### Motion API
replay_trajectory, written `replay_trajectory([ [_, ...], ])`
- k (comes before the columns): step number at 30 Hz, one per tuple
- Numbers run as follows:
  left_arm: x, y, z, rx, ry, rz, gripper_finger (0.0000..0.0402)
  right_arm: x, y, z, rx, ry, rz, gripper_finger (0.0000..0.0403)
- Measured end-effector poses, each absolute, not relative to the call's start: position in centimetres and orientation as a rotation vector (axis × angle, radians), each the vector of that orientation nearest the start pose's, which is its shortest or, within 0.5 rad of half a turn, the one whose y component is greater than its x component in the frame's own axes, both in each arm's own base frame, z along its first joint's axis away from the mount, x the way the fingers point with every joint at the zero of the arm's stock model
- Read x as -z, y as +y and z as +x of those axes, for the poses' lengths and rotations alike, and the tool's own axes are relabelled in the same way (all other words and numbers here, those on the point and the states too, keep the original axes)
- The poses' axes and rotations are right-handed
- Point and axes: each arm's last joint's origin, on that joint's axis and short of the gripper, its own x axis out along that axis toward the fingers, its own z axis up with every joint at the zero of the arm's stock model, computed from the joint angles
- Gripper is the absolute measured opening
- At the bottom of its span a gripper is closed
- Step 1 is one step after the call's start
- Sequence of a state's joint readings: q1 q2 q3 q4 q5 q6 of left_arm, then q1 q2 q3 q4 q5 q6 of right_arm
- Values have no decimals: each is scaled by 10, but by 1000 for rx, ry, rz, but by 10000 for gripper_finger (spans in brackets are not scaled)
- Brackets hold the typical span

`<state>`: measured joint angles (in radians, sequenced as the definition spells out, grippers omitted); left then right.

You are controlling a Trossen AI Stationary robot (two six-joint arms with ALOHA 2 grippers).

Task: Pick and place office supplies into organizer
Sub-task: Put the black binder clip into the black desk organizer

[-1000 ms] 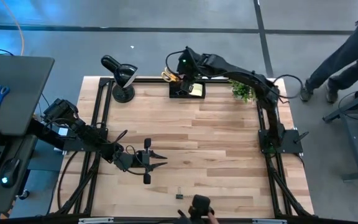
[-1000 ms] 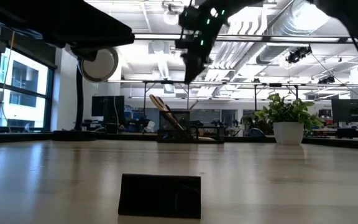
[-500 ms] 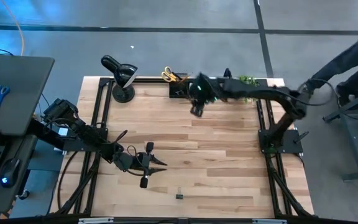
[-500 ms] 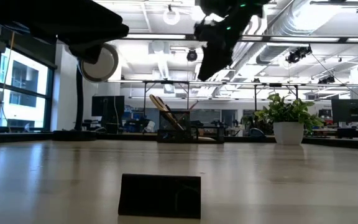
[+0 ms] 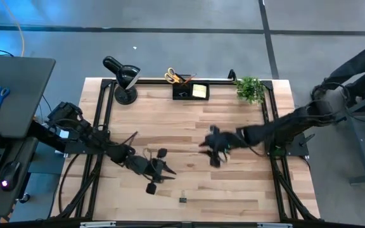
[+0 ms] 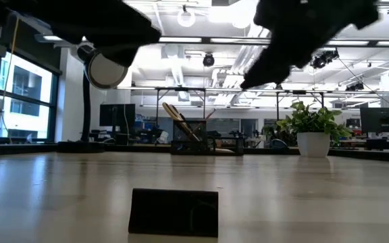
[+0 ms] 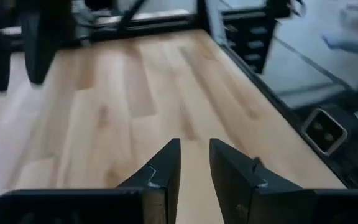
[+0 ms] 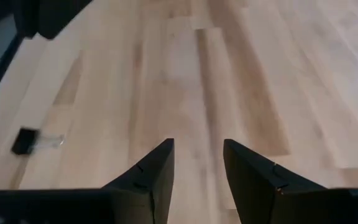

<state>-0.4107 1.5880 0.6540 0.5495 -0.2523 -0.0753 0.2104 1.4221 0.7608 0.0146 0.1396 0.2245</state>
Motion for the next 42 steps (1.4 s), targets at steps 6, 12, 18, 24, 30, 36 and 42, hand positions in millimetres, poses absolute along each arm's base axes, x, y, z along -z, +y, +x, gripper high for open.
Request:
replay_trajectory([
  [6, -165, -127, 302, 236, 420, 88, 74, -186, 97, 262, 37, 561, 71, 133],
  [12, -162, -132, 310, 281, 434, 66, 74, -177, 124, 245, 101, 518, 16, 133],
  [18, -157, -129, 311, 158, 456, -29, 74, -166, 132, 237, 238, 455, -104, 133],
  [24, -157, -139, 307, 128, 453, -103, 74, -157, 125, 247, 157, 474, -173, 133],
  [30, -158, -148, 302, 34, 430, -131, 74, -162, 114, 259, 45, 447, -229, 133],
  [36, -156, -149, 300, -12, 440, -218, 74, -167, 111, 265, -93, 396, -219, 133],
  [42, -148, -162, 294, -14, 459, -235, 74, -170, 116, 266, -255, 364, -217, 133],
])
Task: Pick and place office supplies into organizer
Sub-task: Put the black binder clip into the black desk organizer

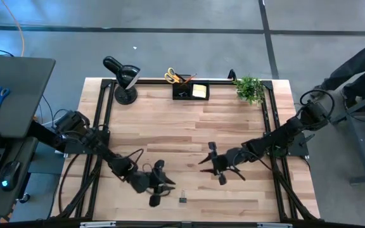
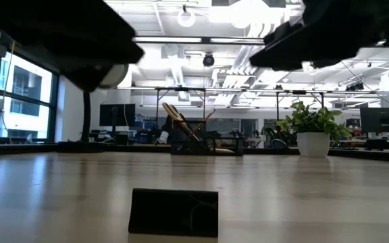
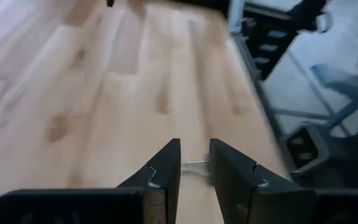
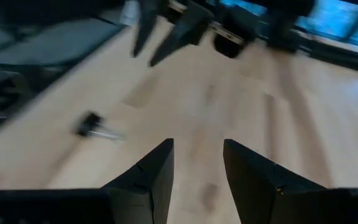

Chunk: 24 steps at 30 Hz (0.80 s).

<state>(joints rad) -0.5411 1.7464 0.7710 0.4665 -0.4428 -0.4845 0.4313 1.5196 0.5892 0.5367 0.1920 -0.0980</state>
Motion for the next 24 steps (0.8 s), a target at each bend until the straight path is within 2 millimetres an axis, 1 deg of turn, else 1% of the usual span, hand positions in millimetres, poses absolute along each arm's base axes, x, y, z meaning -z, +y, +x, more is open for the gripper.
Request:
replay_trajectory([
  [3, -145, -171, 288, -21, 461, -213, 74, -172, 121, 265, -399, 336, -200, 133],
  [5, -146, -175, 286, -17, 448, -205, 74, -172, 122, 266, -442, 326, -189, 133],
  [8, -146, -176, 286, -14, 448, -200, 74, -165, 123, 268, -439, 336, -191, 133],
  [14, -146, -175, 287, -5, 448, -159, 74, -140, 128, 276, -483, 359, -199, 133],
  [16, -146, -175, 287, -3, 447, -141, 74, -135, 130, 279, -486, 355, -205, 133],
  [19, -147, -175, 287, 8, 446, -131, 74, -133, 132, 284, -485, 352, -198, 133],
  [24, -147, -173, 288, -1, 446, -134, 74, -137, 134, 288, -479, 340, -179, 133],
])
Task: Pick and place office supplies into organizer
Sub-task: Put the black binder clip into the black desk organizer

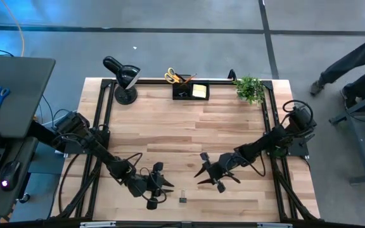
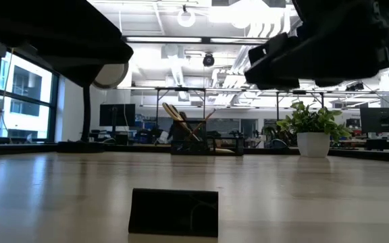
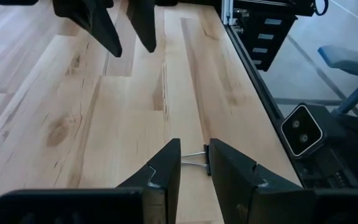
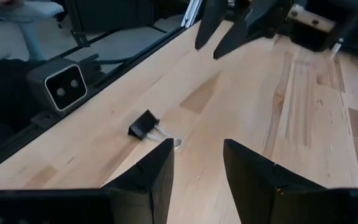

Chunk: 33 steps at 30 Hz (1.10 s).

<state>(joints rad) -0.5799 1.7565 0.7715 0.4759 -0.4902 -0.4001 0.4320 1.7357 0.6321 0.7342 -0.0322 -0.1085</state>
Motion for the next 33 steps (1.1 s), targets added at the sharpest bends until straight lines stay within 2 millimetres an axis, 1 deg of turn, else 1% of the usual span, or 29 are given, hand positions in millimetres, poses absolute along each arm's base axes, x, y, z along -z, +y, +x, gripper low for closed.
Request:
replay_trajectory([
  [5, -145, -162, 295, 11, 469, -200, 74, -142, 135, 291, -476, 327, -171, 133],
  [8, -136, -159, 302, 40, 514, -226, 74, -141, 135, 291, -472, 341, -151, 133],
  [10, -132, -164, 310, 79, 531, -218, 74, -139, 135, 290, -470, 364, -140, 133],
  [14, -123, -177, 324, 186, 571, -132, 74, -135, 134, 289, -466, 411, -131, 133],
  [18, -122, -185, 336, 266, 579, -96, 74, -133, 134, 288, -460, 441, -113, 133],
  [23, -116, -186, 343, 249, 618, -71, 74, -133, 134, 287, -458, 448, -105, 133],
  [29, -104, -185, 344, 226, 634, -22, 74, -132, 133, 287, -445, 466, -56, 133],
  [33, -103, -180, 347, 203, 632, -14, 74, -131, 133, 287, -441, 478, -41, 133],
])
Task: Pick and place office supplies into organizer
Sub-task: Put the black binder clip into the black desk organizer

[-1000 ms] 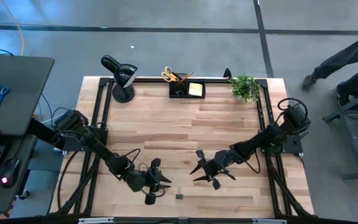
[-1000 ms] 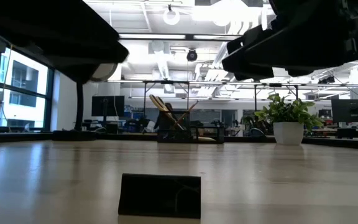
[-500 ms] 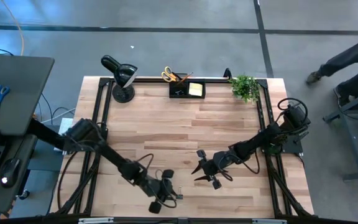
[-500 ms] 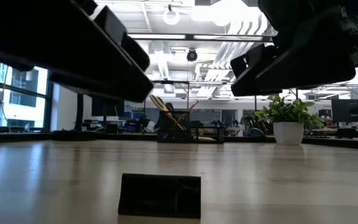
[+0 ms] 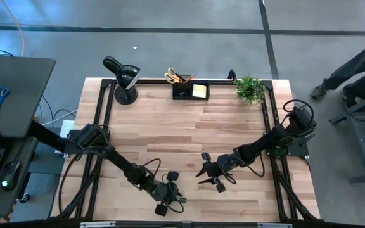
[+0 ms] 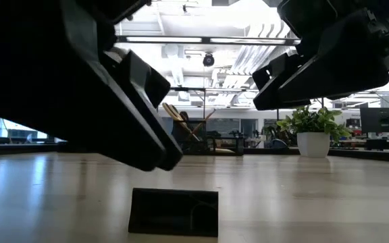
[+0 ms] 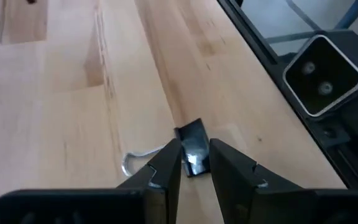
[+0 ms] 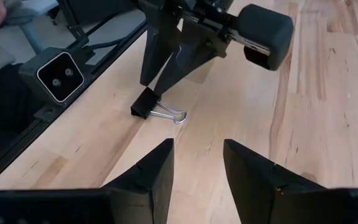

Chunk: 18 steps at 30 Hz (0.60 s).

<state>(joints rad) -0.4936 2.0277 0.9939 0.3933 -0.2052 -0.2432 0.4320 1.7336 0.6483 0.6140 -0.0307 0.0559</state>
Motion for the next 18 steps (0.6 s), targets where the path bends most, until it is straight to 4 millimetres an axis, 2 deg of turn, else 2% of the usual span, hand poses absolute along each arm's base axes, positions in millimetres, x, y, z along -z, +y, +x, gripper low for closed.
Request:
replay_trajectory([
  [6, -104, -179, 348, 227, 632, -29, 74, -131, 133, 287, -436, 483, -22, 133],
  [18, -103, -163, 354, 76, 623, -71, 74, -131, 133, 287, -436, 487, -23, 133],
])
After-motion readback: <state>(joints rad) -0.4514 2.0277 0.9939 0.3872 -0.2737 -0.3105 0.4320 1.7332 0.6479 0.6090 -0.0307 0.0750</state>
